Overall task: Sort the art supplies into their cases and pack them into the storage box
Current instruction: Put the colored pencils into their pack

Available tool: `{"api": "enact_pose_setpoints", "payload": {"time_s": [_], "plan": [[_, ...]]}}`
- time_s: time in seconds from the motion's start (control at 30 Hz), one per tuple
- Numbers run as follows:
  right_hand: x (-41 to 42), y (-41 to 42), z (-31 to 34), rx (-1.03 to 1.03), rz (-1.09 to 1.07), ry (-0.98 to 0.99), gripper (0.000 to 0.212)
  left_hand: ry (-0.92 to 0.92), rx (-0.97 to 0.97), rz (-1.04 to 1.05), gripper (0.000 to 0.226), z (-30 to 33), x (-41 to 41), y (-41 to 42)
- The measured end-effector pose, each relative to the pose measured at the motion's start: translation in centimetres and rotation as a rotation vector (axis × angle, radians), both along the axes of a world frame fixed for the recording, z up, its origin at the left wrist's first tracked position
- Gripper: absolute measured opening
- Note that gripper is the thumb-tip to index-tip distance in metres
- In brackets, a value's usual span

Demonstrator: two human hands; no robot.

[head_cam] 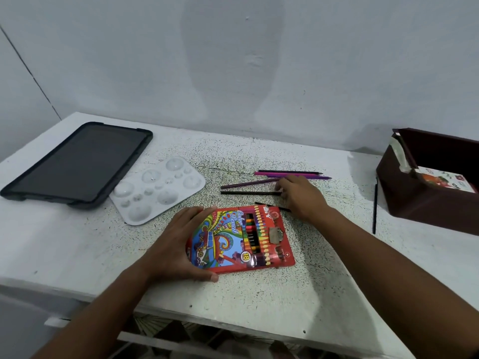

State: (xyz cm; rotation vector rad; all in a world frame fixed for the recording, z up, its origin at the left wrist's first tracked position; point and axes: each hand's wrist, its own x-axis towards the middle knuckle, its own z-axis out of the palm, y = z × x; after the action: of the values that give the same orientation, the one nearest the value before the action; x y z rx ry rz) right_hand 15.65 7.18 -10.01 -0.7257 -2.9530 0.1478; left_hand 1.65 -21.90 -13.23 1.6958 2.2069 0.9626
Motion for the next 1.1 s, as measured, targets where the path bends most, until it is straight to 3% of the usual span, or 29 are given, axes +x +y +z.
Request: {"api": "enact_pose_setpoints", "payload": {"time_s": [0.5,0.8,1.1], "plan": [[11.7,5.1,1.1,-0.046,-0.069,0.124,0.021,-0.011,-0.019,0.0,0.119,0.1,0.0,0.0],[8.6,1.1,0.7,-0.091,0.045,0.156,0.018,-0.021,-0.006,-0.011,0.118,0.3,0.1,-0.1],[4.2,-3.6,0.6,-0.372,0.059,0.15,0.022,-0.017,-0.005,-0.006,0.12,-0.1,-0.1,-0.1]]}}
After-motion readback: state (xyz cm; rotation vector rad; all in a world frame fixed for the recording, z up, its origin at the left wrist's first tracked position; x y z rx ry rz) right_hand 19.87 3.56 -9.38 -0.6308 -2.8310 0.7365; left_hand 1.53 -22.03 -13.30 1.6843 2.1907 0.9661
